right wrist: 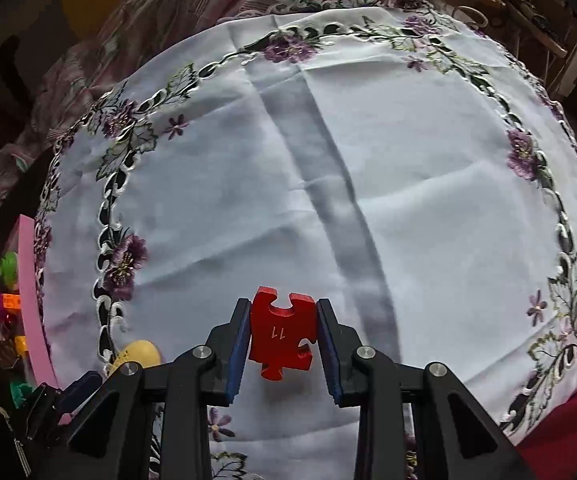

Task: Organize rigid objects
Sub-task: 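Grasp the red puzzle piece with the right tool, then carry the yellow oval block into the tray and open the left tool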

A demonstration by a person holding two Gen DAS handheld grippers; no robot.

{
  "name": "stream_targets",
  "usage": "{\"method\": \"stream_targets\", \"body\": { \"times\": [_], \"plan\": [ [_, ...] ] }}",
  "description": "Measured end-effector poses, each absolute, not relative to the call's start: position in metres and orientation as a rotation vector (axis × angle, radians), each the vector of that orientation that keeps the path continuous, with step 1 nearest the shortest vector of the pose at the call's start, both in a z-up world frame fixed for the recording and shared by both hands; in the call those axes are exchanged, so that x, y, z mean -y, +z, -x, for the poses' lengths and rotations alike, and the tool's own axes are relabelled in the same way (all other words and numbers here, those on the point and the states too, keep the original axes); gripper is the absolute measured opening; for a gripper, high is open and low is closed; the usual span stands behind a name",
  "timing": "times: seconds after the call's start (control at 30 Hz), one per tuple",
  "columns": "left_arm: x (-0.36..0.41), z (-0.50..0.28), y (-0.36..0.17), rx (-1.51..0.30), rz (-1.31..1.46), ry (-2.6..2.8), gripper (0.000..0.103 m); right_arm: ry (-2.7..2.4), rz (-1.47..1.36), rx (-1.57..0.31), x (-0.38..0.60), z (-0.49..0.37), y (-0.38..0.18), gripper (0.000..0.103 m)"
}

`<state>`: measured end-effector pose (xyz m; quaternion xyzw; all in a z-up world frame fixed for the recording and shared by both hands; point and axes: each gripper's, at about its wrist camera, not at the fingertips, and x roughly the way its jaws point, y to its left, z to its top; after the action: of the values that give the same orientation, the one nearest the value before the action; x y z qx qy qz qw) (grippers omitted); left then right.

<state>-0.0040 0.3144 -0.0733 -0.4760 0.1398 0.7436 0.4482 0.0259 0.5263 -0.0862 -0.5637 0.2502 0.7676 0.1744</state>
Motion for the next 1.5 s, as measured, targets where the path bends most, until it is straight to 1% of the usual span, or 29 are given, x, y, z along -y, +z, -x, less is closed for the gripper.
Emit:
{"method": "stream_targets", "body": {
  "times": [0.1,0.2,0.37,0.4,0.43,0.47,0.63,0.97,1.5],
  "plan": [
    [-0.321,0.0,-0.071,-0.402,1.138,1.833,0.052,2.172,1.612,-0.725,-0.519,-0.022,-0.105,0.032],
    [-0.332,-0.001,-0.072,-0.458,1.113,1.826,0.052,2.188,1.578,-0.695,-0.52,-0.019,-0.102,0.032],
    [-0.346,0.002,-0.088,-0.49,1.148,1.797,0.052,2.188,1.59,-0.658,-0.518,-0.018,-0.102,0.032],
    [-0.347,0.002,-0.088,-0.493,1.138,1.807,0.051,2.189,1.589,-0.658,-0.518,-0.018,-0.102,0.032],
    [-0.348,0.002,-0.088,-0.495,1.133,1.81,0.044,2.19,1.588,-0.661,-0.518,-0.018,-0.102,0.032],
    [-0.349,0.001,-0.088,-0.498,1.13,1.815,0.044,2.191,1.587,-0.664,-0.517,-0.012,-0.105,0.032],
    [-0.34,-0.003,-0.08,-0.467,1.117,1.878,0.044,2.195,1.602,-0.616,-0.516,-0.007,-0.105,0.032],
    [-0.285,-0.007,-0.031,-0.346,1.051,2.014,0.044,2.196,1.601,-0.595,-0.516,-0.004,-0.106,0.032],
    [-0.201,0.011,-0.011,-0.197,1.07,2.219,0.044,2.209,1.593,-0.53,-0.514,-0.001,-0.105,0.032]
  ]
}}
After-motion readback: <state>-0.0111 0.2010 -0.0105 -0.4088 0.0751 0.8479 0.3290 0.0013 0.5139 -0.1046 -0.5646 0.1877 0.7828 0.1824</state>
